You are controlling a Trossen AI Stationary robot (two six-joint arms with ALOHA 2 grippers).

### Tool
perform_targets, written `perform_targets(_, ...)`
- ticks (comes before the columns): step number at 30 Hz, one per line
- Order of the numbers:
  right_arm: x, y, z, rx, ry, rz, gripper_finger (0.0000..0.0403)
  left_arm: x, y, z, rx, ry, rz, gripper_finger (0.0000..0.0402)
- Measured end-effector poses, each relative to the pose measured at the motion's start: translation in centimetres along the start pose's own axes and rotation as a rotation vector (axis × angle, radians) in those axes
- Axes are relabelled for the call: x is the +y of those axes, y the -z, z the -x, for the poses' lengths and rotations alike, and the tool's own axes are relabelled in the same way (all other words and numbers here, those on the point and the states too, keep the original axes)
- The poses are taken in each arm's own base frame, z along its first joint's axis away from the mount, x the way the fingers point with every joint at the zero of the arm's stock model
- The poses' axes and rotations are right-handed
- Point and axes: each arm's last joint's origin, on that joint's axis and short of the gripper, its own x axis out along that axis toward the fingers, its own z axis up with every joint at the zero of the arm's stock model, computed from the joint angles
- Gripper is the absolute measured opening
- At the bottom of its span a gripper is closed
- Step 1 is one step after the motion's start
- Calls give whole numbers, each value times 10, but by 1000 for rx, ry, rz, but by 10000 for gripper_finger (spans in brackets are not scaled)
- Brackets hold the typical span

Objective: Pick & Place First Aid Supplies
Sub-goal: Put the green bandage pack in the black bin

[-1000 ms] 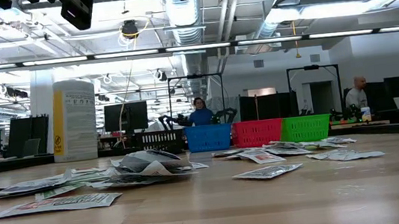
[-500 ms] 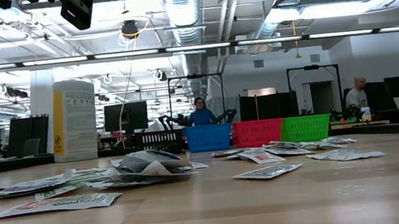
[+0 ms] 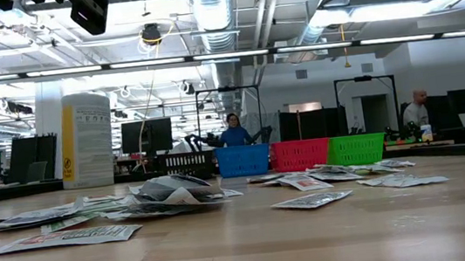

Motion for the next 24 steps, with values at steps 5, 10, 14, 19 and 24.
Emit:
perform_targets(5, 0, 0, 0, 2, 0, -1, 3, 0, 1, 0, 5, -1, -1, 6)
perform_targets(10, 0, -8, 9, 1, 4, 0, 7, 0, -1, 0, -4, -1, 5, 6)
perform_targets(14, -1, -17, 21, 19, 13, -1, 7, 0, 1, 0, 8, -2, 0, 6)
perform_targets(19, 0, -22, 31, 43, 15, 0, 7, 0, 1, 0, 10, -2, -3, 6)
perform_targets(24, 0, -25, 40, 79, 22, 3, 7, 0, 1, 0, 12, -1, -4, 6)
